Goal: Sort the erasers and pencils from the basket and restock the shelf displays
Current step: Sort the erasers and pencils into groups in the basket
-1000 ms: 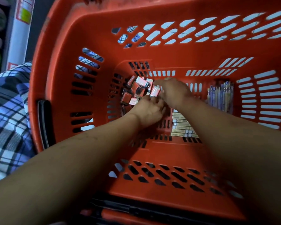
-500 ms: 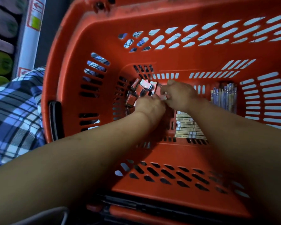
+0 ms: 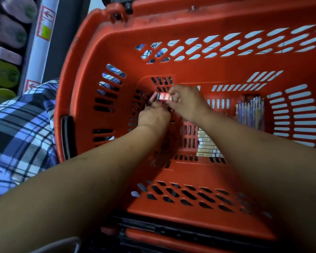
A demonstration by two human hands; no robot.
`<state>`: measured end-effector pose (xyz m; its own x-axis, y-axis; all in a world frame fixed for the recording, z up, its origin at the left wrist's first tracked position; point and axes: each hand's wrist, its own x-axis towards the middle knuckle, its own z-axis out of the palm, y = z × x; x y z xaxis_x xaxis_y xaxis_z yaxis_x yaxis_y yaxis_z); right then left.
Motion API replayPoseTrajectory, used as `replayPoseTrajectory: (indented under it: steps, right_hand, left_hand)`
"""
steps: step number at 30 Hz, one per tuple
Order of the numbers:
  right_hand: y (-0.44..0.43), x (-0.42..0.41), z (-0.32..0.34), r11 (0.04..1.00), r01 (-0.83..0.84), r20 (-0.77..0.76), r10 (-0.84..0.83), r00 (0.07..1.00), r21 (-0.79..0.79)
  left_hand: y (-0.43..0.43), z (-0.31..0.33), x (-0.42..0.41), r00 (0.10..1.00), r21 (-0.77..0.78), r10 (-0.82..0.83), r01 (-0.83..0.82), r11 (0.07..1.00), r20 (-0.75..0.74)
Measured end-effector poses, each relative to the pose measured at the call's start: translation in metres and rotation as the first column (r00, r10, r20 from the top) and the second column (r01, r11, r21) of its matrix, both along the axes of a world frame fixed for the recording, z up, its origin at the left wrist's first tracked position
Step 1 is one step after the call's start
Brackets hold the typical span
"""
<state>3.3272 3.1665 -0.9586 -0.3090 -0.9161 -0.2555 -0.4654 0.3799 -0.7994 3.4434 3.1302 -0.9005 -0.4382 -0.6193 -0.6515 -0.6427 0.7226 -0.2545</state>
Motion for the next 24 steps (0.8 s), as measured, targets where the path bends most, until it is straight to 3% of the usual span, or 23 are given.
replayPoseTrajectory:
  steps: [7,11,15,24]
  right_hand:
    - [-0.011,0.011,0.002,1.000,-0.018,0.009,0.018,1.000,0.009]
    - [-0.010,0.007,-0.001,0.998,0.013,0.046,-0.016,0.999,0.055]
    - [-0.009,0.005,-0.005,0.993,0.056,0.070,-0.063,0.996,0.102]
    - [-0.005,0.002,0.000,0.995,0.059,0.173,-0.072,0.982,0.079]
  left_hand:
    - [0.004,-0.008,0.002,1.000,0.012,-0.006,0.006,1.000,0.002]
    - [0.005,-0.015,0.010,0.964,-0.206,-0.231,0.201,0.958,-0.132]
    - [0.008,-0.014,0.010,0.984,-0.040,-0.162,0.160,0.986,-0.071]
    - [-0.001,-0.014,0.014,0.993,-0.090,-0.072,0.064,0.994,-0.091]
